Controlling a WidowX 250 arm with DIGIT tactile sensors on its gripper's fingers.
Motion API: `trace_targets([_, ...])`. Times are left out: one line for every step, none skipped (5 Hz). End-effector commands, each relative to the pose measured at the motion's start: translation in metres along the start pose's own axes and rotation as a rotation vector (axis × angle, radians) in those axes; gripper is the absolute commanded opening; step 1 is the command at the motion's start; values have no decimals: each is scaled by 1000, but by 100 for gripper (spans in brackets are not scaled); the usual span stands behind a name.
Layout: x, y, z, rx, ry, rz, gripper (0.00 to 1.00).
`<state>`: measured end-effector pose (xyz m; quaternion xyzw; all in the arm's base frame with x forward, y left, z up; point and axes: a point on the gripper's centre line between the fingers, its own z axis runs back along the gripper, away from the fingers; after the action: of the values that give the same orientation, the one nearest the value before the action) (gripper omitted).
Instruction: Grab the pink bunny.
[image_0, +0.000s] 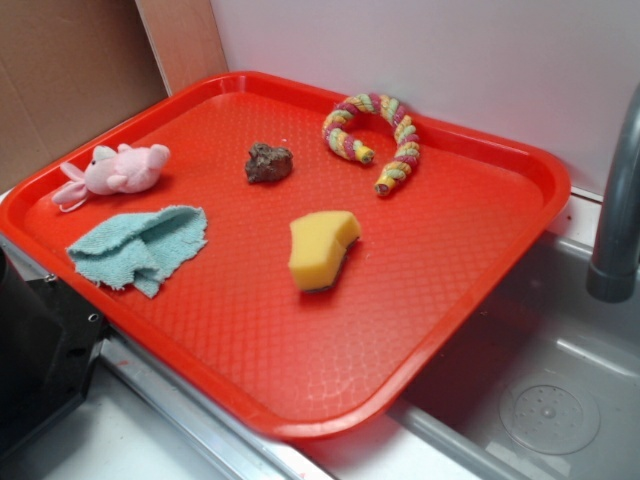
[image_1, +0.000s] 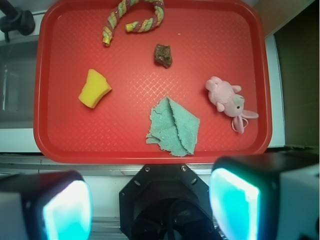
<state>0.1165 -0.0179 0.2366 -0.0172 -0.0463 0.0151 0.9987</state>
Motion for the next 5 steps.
trace_targets([0, 0, 0, 0, 0, 0, 100])
trace_targets([5, 12, -7, 6, -56, -70, 100])
trace_targets([8, 32, -19, 27, -100, -153, 100])
trace_targets([13, 50, -37, 72, -126, -241, 100])
trace_targets([23, 69, -61, 72, -147, -396, 100])
